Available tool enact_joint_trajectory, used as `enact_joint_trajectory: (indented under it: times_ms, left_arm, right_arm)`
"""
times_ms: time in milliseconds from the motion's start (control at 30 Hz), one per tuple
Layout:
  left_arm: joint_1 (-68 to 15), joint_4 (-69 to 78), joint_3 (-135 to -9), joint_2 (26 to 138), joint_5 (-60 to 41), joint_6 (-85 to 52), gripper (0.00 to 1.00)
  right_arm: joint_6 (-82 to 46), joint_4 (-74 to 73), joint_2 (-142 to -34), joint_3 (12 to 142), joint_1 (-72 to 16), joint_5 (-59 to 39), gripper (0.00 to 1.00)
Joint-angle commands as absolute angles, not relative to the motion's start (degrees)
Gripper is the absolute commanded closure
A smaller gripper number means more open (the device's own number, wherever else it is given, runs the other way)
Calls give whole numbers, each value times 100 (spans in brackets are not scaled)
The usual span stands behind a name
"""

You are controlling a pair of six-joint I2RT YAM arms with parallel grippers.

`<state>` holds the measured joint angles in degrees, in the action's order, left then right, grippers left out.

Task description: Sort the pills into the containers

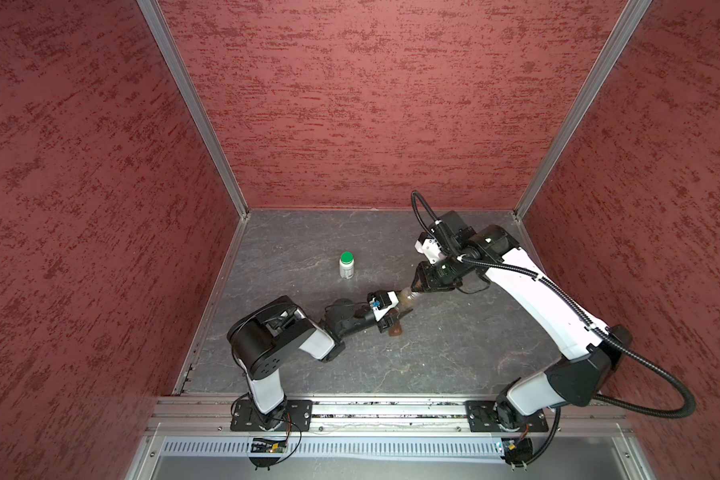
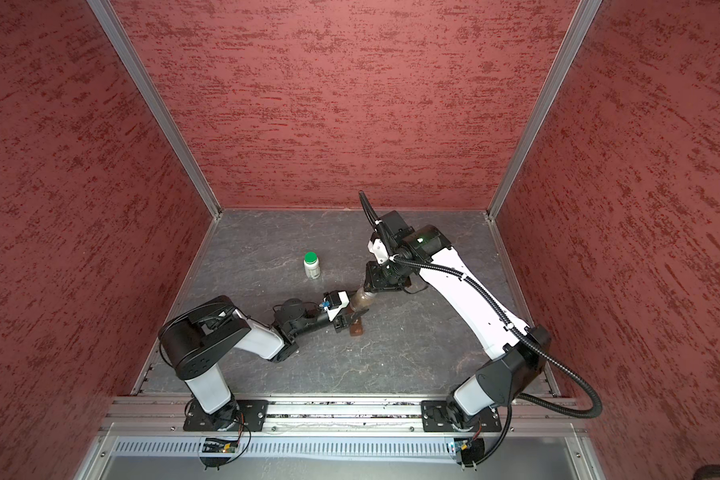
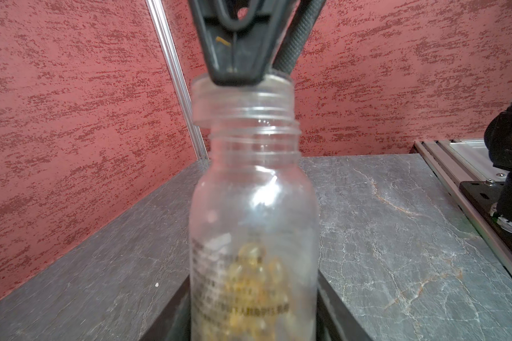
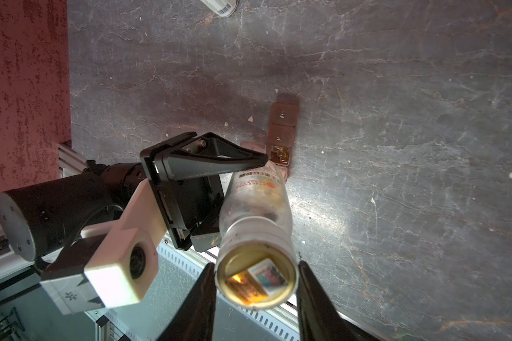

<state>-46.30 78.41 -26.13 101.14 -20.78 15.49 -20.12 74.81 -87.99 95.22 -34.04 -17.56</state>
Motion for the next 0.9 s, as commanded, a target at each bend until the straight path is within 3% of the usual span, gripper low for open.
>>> enact_joint_trajectory:
  times_ms: [0, 867]
  left_arm:
    - [-4665, 8086, -2605, 10015, -2145, 1602, 100]
    - [-4680, 8086, -2549, 9773, -2071, 1590, 100]
  right_arm:
    - [-1898, 7373, -8812, 9513, -3454, -1887, 66]
    - [-2114, 7103, -8881, 9266, -3472, -1918, 67]
